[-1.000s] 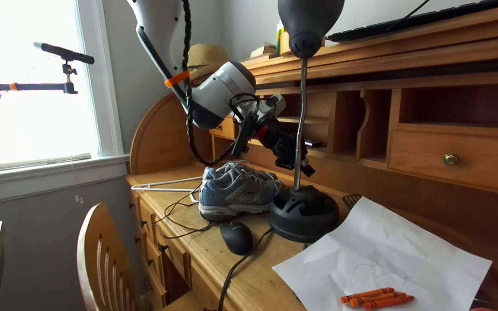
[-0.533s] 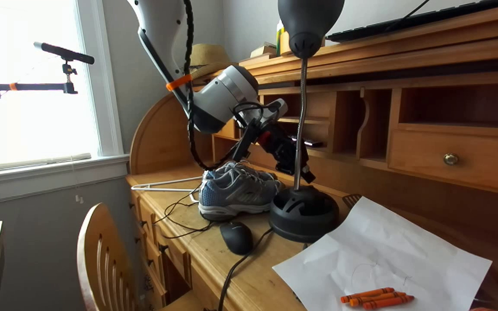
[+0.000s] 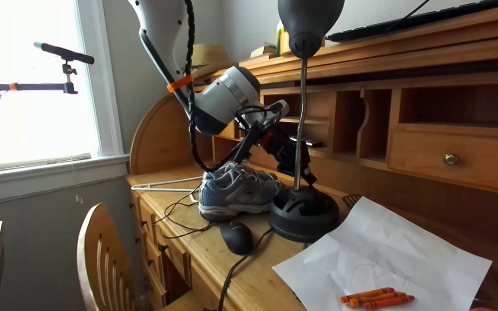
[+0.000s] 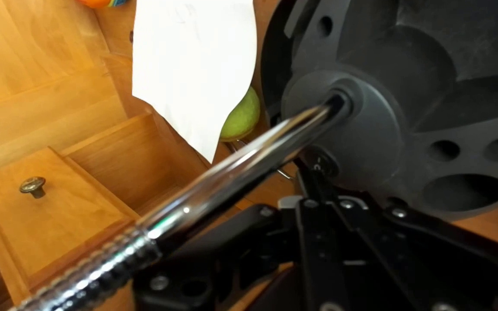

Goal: Press a button on the lamp

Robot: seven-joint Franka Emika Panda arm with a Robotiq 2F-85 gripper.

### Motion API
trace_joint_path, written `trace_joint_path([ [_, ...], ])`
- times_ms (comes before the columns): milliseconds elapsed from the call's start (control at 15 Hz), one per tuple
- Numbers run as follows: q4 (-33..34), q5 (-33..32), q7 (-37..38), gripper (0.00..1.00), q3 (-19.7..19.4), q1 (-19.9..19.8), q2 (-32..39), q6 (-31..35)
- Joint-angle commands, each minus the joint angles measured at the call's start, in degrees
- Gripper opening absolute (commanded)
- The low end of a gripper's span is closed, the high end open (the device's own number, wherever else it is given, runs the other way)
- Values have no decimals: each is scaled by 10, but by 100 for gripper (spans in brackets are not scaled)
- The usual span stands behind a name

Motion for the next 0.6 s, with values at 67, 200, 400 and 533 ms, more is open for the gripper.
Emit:
trace_joint_path([
  [67,4,-15,12,0,-10,-1,12,32],
  [200,4,-15,12,0,-12,-2,13,36],
  [400,4,-14,11,0,-13,-4,14,41],
  [533,4,-9,8,0,-12,-5,16,46],
])
